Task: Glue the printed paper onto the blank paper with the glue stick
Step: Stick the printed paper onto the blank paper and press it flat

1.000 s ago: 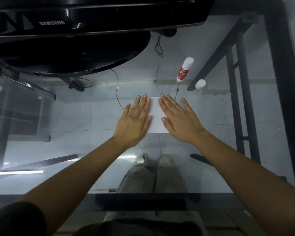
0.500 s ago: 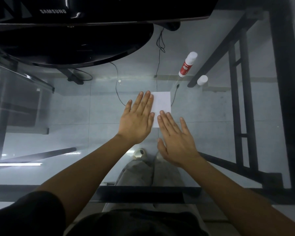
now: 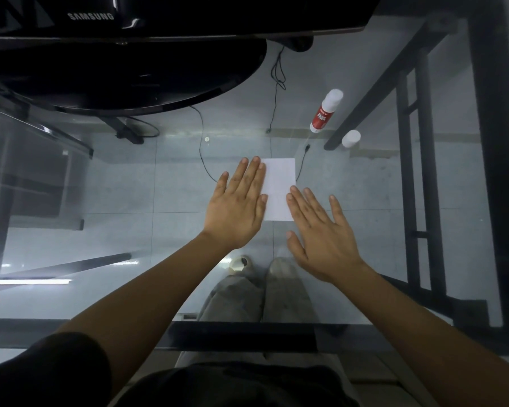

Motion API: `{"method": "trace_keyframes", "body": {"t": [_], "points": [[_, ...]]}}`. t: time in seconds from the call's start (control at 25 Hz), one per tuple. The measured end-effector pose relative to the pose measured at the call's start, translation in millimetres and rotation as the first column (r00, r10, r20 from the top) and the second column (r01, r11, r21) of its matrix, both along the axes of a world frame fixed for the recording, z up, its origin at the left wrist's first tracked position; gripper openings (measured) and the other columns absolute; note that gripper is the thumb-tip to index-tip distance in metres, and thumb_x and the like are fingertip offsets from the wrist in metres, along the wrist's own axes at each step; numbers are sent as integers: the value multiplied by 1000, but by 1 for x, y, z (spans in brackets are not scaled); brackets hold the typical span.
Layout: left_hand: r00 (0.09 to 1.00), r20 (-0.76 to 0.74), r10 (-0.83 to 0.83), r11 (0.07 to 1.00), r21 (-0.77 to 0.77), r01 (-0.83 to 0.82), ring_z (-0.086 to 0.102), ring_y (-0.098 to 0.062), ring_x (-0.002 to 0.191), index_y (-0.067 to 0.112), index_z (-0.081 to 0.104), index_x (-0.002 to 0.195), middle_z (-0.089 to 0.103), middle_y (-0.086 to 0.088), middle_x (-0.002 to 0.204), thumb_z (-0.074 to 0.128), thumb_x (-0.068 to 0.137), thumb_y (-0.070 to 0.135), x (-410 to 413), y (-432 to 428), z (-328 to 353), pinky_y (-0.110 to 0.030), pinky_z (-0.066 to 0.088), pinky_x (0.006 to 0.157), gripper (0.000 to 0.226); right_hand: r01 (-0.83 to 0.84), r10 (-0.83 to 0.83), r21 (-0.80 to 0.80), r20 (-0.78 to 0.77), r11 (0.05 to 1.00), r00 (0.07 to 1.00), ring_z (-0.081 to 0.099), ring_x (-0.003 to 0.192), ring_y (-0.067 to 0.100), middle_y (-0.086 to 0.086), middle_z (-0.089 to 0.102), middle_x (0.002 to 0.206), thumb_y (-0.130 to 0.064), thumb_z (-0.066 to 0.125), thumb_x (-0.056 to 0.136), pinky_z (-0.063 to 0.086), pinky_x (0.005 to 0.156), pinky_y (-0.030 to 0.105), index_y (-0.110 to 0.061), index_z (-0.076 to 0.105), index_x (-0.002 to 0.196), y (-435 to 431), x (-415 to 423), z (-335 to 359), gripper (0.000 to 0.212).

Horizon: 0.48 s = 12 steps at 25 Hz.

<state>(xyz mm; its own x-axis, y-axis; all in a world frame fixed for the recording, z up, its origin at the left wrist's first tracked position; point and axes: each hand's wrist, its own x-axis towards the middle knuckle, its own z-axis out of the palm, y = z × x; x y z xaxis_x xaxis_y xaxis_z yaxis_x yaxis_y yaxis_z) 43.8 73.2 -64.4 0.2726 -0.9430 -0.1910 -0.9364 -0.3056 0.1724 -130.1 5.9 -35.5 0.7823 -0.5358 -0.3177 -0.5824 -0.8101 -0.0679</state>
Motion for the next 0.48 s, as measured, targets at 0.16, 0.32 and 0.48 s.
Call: {"method": "trace_keyframes", "body": {"t": [0.16,0.32,0.48], "points": [[1000,-14,-4,1000,5,4,-14,-15,140,17,-10,145,-5,-2,157,-4,93,45,-1,0,2,-36,-9,113,60,34,-37,38,65,999,997,-17,139,14,-2,-17,149,-49,1,88,-22,106,37,-18,-16,139,5,18,-2,62],[1000,-11,-6,1000,4,6,-13,-15,141,16,-9,145,-3,-2,157,-2,93,44,1,0,2,-36,-8,113,59,23,-22,-19,73,1000,997,-16,138,14,-1,-14,150,-46,8,91,-20,107,38,-18,-14,140,-3,19,-11,61],[1000,-13,-7,1000,-4,7,-14,-15,140,16,-8,145,-6,-1,157,-3,93,44,0,0,2,-36,-8,113,60,72,-67,-54,87,996,994,-12,138,13,0,-7,150,-44,11,92,-15,109,40,-14,-7,141,-8,15,-11,61]]}}
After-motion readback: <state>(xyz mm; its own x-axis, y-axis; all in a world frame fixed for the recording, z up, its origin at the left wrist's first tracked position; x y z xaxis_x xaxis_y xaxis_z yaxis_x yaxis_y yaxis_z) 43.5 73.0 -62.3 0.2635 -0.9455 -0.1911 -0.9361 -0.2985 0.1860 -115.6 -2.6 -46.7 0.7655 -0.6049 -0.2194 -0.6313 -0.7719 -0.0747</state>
